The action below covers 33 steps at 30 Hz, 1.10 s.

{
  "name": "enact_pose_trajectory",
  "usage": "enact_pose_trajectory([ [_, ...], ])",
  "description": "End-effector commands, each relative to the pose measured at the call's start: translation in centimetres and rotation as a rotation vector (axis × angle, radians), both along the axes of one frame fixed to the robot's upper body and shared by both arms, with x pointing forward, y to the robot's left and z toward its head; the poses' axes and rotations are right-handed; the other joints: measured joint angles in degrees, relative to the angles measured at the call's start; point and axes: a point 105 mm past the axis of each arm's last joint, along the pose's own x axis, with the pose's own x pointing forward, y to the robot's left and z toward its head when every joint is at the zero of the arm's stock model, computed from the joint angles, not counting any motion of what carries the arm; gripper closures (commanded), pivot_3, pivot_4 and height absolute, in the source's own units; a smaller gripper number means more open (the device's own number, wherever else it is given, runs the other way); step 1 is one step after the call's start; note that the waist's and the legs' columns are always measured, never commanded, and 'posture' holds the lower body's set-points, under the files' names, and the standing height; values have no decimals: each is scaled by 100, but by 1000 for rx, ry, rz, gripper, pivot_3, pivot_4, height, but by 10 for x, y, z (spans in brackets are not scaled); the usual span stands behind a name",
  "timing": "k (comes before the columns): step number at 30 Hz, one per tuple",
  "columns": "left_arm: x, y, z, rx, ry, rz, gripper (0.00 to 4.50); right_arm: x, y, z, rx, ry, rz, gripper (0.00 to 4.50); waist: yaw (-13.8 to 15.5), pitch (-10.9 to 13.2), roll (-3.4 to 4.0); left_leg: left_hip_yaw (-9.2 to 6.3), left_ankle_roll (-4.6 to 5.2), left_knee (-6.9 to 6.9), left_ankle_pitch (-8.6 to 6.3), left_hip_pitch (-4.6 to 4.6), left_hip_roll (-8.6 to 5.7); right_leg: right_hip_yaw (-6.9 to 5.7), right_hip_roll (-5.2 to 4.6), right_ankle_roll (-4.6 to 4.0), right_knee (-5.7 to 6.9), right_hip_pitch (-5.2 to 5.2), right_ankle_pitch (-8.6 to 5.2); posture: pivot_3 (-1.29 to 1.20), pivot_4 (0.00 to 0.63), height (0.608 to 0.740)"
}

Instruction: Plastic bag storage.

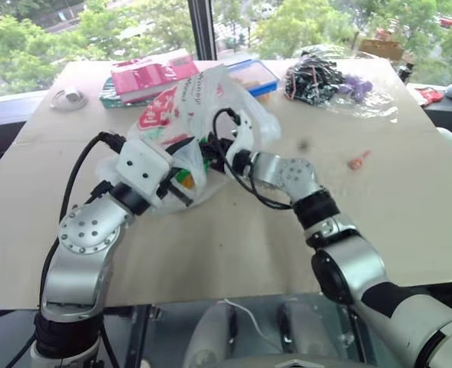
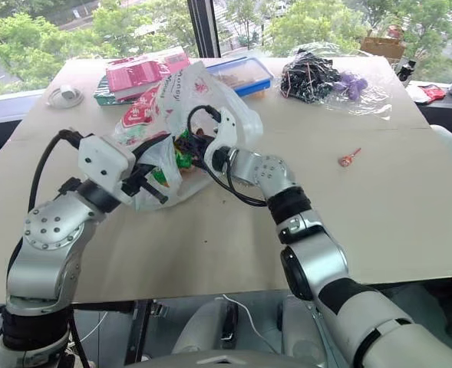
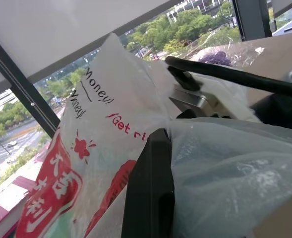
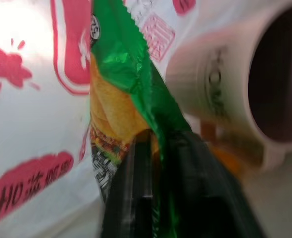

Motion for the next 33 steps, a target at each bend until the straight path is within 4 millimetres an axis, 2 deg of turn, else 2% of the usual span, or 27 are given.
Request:
enact_pose_trajectory([
  [1, -2, 10, 14, -56, -41, 50, 4500, -12, -5, 41, -13, -261, 55, 2079, 19, 3, 0, -3, 0, -1, 0, 0, -1, -3, -1, 0, 0, 0, 0, 0, 150, 740],
  [5, 6, 19, 16, -120, -24, 90, 4500, -32, -52, 63, -91, -485, 59, 2079, 99, 2, 0, -33, -1, -1, 0, -18, -21, -29, -27, -1, -3, -5, 0, 0, 150, 740],
  [8, 12, 20, 17, -156, -18, 109, 4500, -49, -83, 72, -138, -579, 41, 2079, 162, 2, -1, -49, -1, 0, 1, -28, -40, -45, -48, 0, -7, -4, 0, 0, 150, 740],
  [12, 18, 16, 17, -164, -12, 93, 4500, -72, -121, 88, -161, -685, -15, 887, 159, 4, 1, -54, -1, 1, 1, -33, -36, -47, -48, 0, -10, -6, 0, 0, 150, 740],
  [14, 20, 14, 17, -165, -10, 87, 4500, -74, -144, 97, -191, -702, -126, 20, 149, 4, 1, -54, -1, 1, 1, -34, -35, -46, -49, 0, -10, -7, 0, 0, 150, 740],
  [16, 22, 13, 17, -165, -11, 81, 4500, -59, -180, 95, -291, -673, -326, 20, 166, 3, 0, -53, -1, 1, 1, -33, -34, -45, -49, 0, -9, -6, 0, 0, 150, 740],
  [17, 23, 12, 18, -166, -12, 80, 4500, -49, -201, 91, -357, -635, -440, 20, 171, 3, -1, -56, 0, 2, 1, -33, -34, -49, -48, 0, -11, -3, 0, 0, 150, 740],
  [20, 25, 11, 18, -165, -13, 75, 4500, -19, -271, 51, -656, -445, -791, 20, 211, 0, -4, -60, 0, 10, 1, -33, -38, -56, -49, -1, -15, 6, -1, 0, 150, 740],
  [22, 26, 9, 16, -163, -9, 71, 4500, -10, -303, 21, -785, -317, -938, 20, 210, 0, -4, -53, 0, 12, 2, -33, -42, -51, -49, -1, -20, 8, -1, 0, 150, 740],
  [25, 26, 7, 15, -157, -6, 65, 4500, -1, -322, -14, -786, -174, -1033, 20, 151, 2, -1, -46, 0, 11, 2, -38, -43, -44, -47, 0, -20, 3, 0, 0, 150, 740],
  [27, 28, 6, 15, -153, -6, 63, 4500, 6, -328, -39, -782, -99, -1066, 20, 129, 3, 1, -38, 0, 7, 2, -34, -37, -34, -36, 1, -19, 0, 0, 0, 150, 740],
  [29, 28, 6, 16, -150, -7, 64, 4500, 12, -332, -53, -746, -35, -1098, 20, 132, 3, 1, -33, 0, 5, 2, -27, -33, -30, -26, 1, -15, 2, 0, 0, 150, 740],
  [33, 27, 4, 17, -143, -10, 61, 4500, 20, -336, -69, -694, 20, -1120, 20, 153, 3, 2, -34, 1, 11, 2, -26, -33, -29, -21, 2, -14, 6, 1, 0, 150, 740],
])
